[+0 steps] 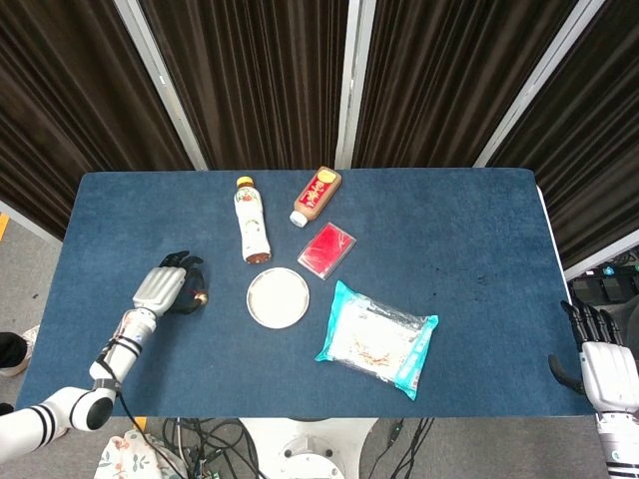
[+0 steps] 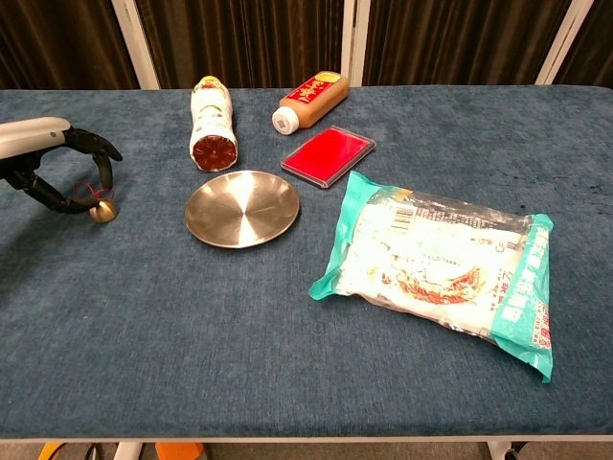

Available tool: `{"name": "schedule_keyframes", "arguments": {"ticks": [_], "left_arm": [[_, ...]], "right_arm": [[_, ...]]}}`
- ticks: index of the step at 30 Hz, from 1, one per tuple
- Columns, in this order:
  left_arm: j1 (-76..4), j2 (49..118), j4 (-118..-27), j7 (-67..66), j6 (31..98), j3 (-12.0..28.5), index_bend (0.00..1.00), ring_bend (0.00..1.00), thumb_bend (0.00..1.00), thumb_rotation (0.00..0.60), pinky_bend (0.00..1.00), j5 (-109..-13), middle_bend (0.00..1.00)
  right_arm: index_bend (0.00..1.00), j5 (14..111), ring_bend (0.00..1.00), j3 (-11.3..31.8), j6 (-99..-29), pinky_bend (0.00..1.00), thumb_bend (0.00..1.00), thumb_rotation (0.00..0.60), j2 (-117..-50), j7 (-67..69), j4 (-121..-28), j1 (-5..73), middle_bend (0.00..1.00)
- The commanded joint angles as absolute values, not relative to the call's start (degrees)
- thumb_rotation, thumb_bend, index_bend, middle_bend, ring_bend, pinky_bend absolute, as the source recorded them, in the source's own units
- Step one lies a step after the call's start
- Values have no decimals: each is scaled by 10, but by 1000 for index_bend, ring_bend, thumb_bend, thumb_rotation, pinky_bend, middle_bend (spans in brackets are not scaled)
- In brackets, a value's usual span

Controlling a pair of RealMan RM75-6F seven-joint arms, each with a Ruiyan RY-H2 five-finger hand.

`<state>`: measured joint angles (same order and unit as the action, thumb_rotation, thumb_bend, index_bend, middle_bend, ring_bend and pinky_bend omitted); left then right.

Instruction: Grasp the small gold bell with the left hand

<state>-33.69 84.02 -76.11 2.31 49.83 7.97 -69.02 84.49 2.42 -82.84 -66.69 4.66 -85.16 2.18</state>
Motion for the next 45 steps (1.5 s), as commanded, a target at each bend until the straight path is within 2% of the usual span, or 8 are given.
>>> {"name": "schedule_keyframes", "arguments": {"ticks": [1,45], "left_arm": [[-337,839,-763,22,498,79,476,0,344,600,67,-689,160],[-343,838,-768,24,485,77,547,0,398,600,68,-665,195]], "right_arm": [[0,845,0,24,-828,0,274,600,-667,47,-851,22,9],[0,844,0,23,-828,0,274,600,-670,49,-846,20,15]]}}
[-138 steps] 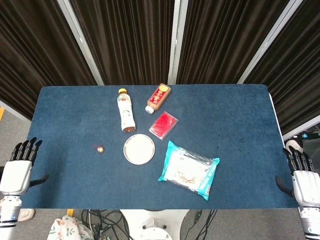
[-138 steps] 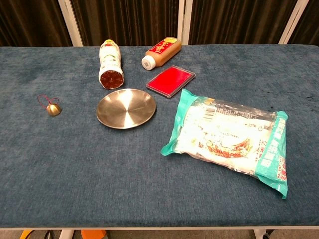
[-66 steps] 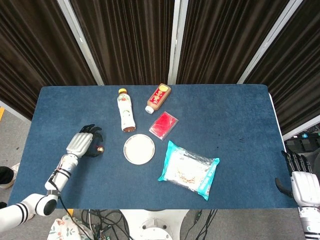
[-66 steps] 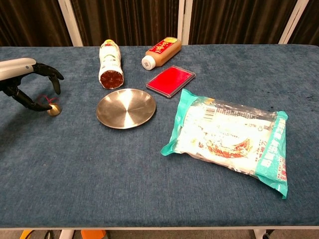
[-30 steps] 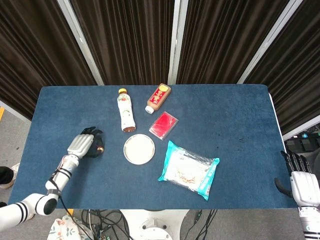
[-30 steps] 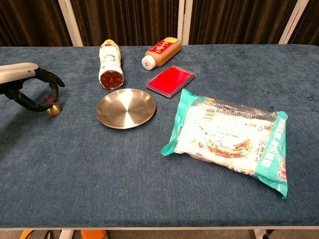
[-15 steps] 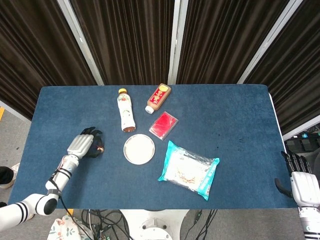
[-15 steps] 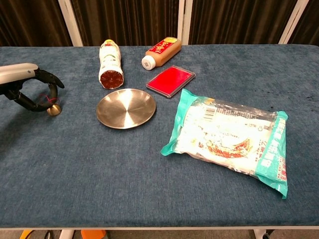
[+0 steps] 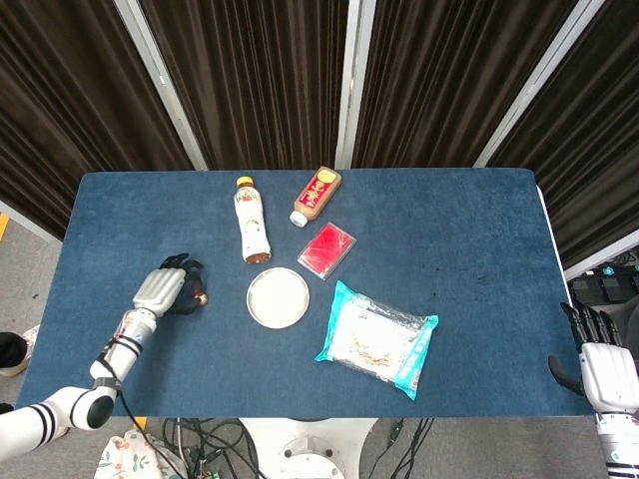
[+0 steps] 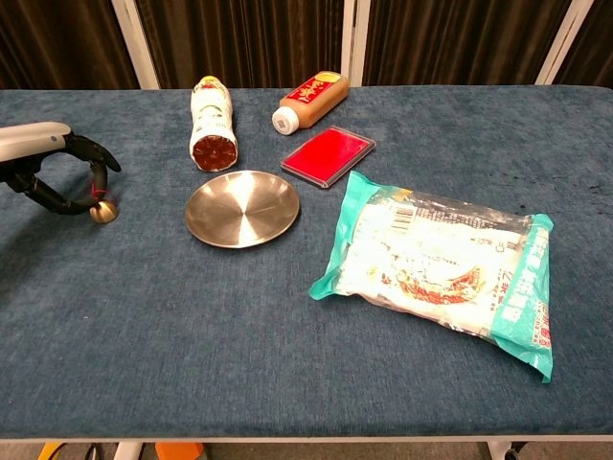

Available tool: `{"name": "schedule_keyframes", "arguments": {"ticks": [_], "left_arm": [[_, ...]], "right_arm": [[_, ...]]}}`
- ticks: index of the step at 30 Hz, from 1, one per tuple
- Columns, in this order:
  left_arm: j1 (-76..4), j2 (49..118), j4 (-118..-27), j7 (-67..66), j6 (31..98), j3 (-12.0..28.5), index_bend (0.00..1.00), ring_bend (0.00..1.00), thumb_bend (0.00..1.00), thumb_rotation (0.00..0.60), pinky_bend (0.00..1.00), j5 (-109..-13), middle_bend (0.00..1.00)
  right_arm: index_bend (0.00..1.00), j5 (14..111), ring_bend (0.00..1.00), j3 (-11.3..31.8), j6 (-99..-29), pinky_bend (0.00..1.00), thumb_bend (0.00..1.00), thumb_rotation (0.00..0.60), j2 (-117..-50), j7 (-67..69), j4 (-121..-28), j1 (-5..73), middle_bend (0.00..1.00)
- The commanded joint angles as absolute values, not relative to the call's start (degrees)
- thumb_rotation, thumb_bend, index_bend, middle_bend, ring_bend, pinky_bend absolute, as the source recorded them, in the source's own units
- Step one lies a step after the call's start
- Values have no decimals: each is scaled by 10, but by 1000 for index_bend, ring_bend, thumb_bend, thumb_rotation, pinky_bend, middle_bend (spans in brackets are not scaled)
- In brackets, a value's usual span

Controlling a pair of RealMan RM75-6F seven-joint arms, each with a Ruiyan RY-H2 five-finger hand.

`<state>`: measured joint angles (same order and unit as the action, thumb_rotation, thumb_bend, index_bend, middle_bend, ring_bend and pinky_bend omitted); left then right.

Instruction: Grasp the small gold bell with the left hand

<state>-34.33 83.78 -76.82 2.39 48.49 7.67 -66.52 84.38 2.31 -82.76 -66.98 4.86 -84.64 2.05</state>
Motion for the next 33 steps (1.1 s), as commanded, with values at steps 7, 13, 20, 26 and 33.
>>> {"name": "schedule_keyframes", "arguments": {"ticks": [7,13,20,26,33], "left_arm": [[-344,839,-769,21,487,77,570,4,414,600,68,-665,207],[-343,833,-779,18,496,80,599,10,422,600,68,-666,218],[-334,793,-842,57,513,98,618,25,429,600,71,-673,235],[-325,820,-805,-159,623,85,627,35,451,600,79,-685,253],[-321,783,-892,-54,548,98,625,38,475,600,85,-648,253]], "right_arm": [[0,843,0,23,-826,0,275,600,-671,51,-844,20,16],[0,842,0,23,-826,0,275,600,-672,52,-842,20,15],[0,842,0,23,-824,0,275,600,-673,53,-841,21,15],[0,842,0,23,-824,0,275,600,-673,51,-842,21,16],[0,840,0,23,-820,0,275,600,-674,51,-842,22,18]]}}
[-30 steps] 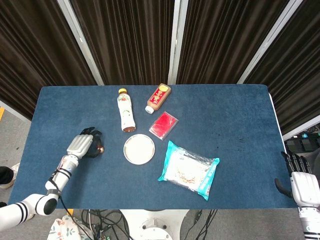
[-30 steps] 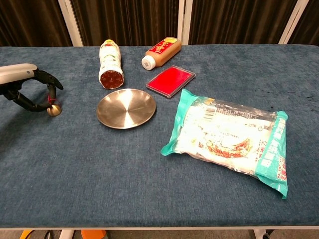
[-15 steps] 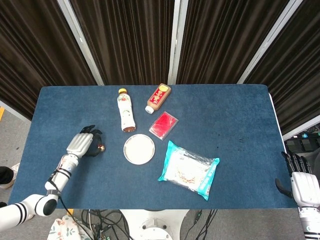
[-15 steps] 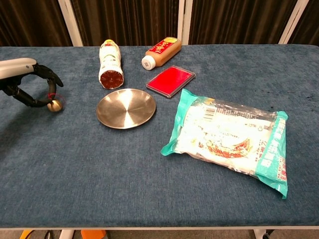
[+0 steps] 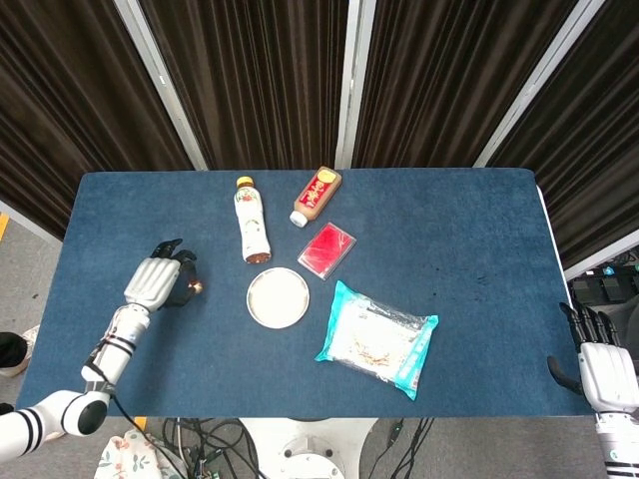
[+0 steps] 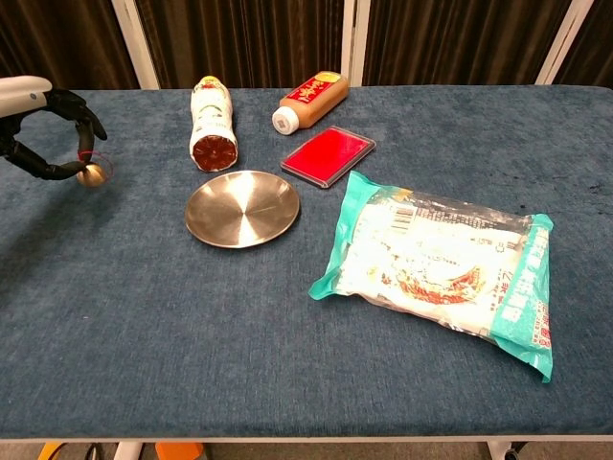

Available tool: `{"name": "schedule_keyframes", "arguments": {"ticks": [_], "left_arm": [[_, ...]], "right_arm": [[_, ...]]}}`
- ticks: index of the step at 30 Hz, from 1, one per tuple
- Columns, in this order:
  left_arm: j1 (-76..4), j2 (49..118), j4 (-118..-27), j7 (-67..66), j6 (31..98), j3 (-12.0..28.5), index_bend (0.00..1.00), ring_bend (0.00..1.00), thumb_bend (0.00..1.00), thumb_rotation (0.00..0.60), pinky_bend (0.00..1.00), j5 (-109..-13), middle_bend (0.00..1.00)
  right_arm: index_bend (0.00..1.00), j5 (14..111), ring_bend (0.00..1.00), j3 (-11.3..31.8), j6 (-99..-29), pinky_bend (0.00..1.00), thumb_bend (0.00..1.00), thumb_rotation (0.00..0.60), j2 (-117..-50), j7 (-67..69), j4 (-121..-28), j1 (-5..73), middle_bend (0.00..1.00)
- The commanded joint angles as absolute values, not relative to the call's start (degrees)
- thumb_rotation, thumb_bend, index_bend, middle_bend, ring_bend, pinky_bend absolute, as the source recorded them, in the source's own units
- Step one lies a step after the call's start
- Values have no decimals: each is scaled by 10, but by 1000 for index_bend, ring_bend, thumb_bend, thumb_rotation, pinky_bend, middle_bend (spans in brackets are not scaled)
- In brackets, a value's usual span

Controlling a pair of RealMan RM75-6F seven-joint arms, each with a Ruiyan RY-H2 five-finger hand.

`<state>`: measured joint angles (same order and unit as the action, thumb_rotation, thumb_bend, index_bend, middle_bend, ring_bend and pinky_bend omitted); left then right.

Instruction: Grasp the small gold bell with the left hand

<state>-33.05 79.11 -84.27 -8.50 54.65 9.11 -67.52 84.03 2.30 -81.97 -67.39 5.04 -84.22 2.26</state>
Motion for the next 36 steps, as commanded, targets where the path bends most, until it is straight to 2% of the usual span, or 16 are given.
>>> {"name": "schedule_keyframes", "arguments": {"ticks": [1,2,4,7,9,10,12,15,17,20,23,26,29,32,34,36], "left_arm": [[-319,771,-921,22,510,114,623,40,482,600,83,-623,252],[-320,758,-919,45,494,119,620,41,491,600,78,-622,246],[-327,771,-851,-77,552,90,622,42,502,600,69,-672,243],[-318,767,-901,17,514,108,629,42,499,600,75,-631,251],[-322,766,-868,-54,545,92,626,42,512,600,71,-661,243],[-320,770,-878,-40,543,94,628,42,509,600,77,-655,245],[-318,745,-929,71,484,115,622,42,518,600,80,-625,243],[-320,771,-864,-103,582,86,620,42,535,600,63,-687,238],[-313,769,-915,-10,547,108,624,42,538,600,63,-638,248],[-320,772,-875,-87,575,91,621,42,561,600,42,-662,237],[-315,772,-904,-16,546,104,621,42,566,600,43,-633,239],[-314,804,-844,-128,618,86,620,43,567,600,39,-670,237],[-305,788,-905,24,553,124,620,50,577,600,38,-609,236],[-313,786,-866,-57,579,101,627,52,588,600,37,-648,234],[-311,782,-895,-3,554,112,631,52,590,600,38,-627,234],[-313,786,-873,-40,570,102,633,52,597,600,34,-642,234]], "right_arm": [[0,840,0,23,-821,0,275,600,-673,51,-842,22,18],[0,840,0,24,-821,0,276,600,-673,51,-842,22,19],[0,840,0,24,-822,0,276,600,-672,52,-842,21,19],[0,838,0,24,-820,0,275,600,-672,53,-841,21,20],[0,838,0,23,-818,0,276,600,-673,54,-841,22,21],[0,839,0,23,-818,0,276,600,-674,55,-841,23,21],[0,841,0,22,-819,0,275,600,-674,54,-840,23,21],[0,840,0,24,-821,0,276,600,-673,55,-842,22,21],[0,842,0,24,-824,0,275,600,-671,53,-843,22,21],[0,843,0,25,-828,0,275,600,-669,53,-847,21,21],[0,843,0,26,-830,0,275,600,-666,50,-849,20,21],[0,841,0,26,-828,0,275,600,-666,49,-851,21,21],[0,841,0,26,-828,0,276,600,-666,48,-851,21,21],[0,840,0,26,-827,0,275,600,-665,48,-851,21,21],[0,839,0,26,-828,0,275,600,-666,49,-850,20,21],[0,839,0,26,-826,0,275,600,-667,50,-849,20,21]]}}
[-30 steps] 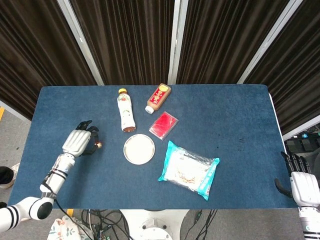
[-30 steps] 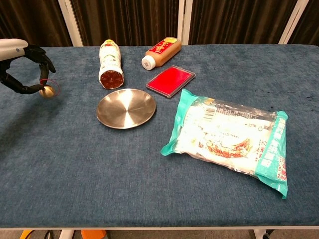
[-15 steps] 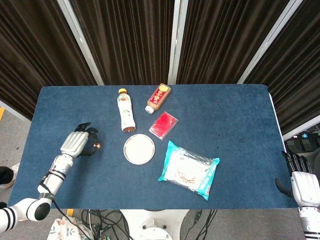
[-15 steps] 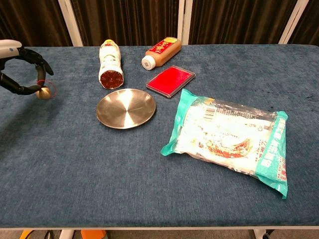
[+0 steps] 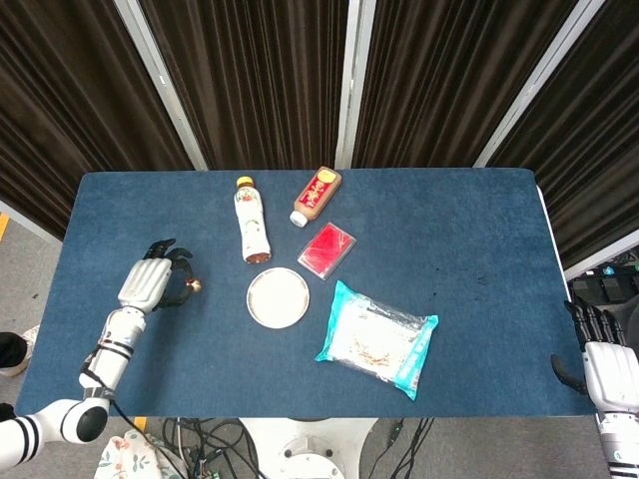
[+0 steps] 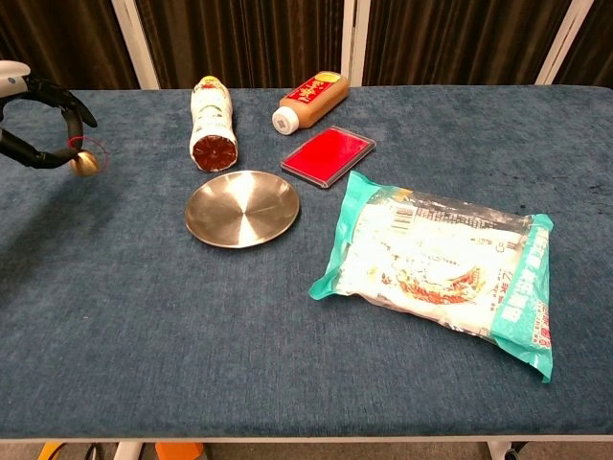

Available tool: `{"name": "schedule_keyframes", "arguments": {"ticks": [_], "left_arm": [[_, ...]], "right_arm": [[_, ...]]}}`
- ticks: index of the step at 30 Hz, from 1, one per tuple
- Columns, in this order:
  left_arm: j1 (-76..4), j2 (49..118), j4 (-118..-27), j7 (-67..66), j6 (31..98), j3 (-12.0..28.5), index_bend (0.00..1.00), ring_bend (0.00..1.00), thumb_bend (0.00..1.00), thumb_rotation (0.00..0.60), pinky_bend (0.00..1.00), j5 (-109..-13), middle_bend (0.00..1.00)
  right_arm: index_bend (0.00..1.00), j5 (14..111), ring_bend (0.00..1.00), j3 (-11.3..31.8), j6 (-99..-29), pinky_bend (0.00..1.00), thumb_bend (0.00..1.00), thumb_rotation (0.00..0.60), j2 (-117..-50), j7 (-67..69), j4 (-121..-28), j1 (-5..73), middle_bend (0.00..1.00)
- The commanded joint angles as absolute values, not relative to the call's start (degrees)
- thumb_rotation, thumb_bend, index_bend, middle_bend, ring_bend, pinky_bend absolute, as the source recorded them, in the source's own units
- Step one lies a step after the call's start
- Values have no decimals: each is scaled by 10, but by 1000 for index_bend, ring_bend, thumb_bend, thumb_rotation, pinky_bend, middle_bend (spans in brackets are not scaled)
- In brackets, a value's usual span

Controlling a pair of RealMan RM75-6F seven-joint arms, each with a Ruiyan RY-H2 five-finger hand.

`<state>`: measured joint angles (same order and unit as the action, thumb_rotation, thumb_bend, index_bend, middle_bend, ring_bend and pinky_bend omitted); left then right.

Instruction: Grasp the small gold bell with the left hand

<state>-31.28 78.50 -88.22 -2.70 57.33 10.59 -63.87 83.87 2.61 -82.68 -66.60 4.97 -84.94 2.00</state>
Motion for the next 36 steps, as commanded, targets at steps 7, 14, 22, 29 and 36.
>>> {"name": "schedule_keyframes", "arguments": {"ticks": [7,14,22,29,36], "left_arm": [[-316,815,-848,-38,561,92,636,52,596,600,34,-640,234],[-317,858,-789,-64,564,80,625,52,594,600,33,-635,233],[-317,870,-782,-72,566,78,535,52,541,600,30,-640,205],[-311,853,-791,-40,579,74,178,20,317,600,19,-678,113],[-287,807,-843,-27,627,70,97,11,296,600,18,-715,101]], "right_arm": [[0,839,0,25,-823,0,275,600,-668,50,-847,21,21],[0,838,0,24,-820,0,275,600,-670,51,-844,21,22],[0,838,0,23,-821,0,276,600,-671,53,-841,20,24],[0,840,0,23,-821,0,275,600,-673,54,-839,21,26],[0,842,0,23,-823,0,276,600,-671,52,-845,21,26]]}}
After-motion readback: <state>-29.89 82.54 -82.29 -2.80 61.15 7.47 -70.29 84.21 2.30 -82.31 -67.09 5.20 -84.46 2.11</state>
